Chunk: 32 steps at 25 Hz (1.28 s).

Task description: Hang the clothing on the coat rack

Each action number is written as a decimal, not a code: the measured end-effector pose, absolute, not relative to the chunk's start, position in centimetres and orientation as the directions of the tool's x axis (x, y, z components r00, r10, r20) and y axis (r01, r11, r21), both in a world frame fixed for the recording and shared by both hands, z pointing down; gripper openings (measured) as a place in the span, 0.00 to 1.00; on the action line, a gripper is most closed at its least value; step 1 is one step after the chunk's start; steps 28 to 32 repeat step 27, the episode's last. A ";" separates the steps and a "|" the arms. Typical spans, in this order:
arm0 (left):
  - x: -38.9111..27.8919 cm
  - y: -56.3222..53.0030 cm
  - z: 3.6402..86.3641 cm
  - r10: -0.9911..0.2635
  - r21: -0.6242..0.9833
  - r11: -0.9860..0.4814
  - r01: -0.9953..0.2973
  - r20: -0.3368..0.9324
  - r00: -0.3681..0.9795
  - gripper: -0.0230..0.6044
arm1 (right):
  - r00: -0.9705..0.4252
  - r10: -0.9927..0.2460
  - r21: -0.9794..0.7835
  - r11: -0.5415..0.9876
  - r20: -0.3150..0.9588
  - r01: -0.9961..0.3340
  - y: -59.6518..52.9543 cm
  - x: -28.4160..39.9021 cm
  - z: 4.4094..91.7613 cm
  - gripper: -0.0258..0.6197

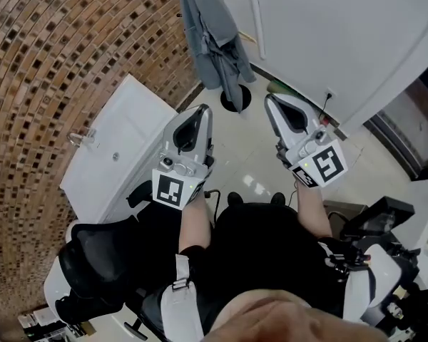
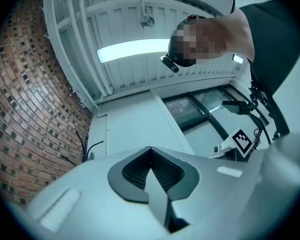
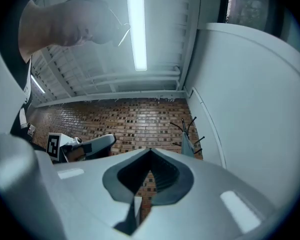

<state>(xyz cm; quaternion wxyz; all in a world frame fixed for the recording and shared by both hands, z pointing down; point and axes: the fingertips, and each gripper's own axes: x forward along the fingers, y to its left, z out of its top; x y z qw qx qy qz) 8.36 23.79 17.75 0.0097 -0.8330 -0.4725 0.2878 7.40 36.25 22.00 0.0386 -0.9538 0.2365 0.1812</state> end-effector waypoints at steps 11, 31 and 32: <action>7.8 25.6 17.2 0.815 -0.307 -0.507 0.805 -0.474 0.332 0.04 | 0.815 -0.444 0.037 -0.885 -0.372 -0.464 36.2 6.8 22.0 0.04; 8.7 26.2 19.2 0.839 -0.309 -0.492 0.814 -0.418 0.349 0.04 | 0.825 -0.444 0.041 -0.887 -0.350 -0.460 36.1 6.9 22.5 0.04; 8.7 26.2 19.2 0.839 -0.309 -0.492 0.814 -0.418 0.349 0.04 | 0.825 -0.444 0.041 -0.887 -0.350 -0.460 36.1 6.9 22.5 0.04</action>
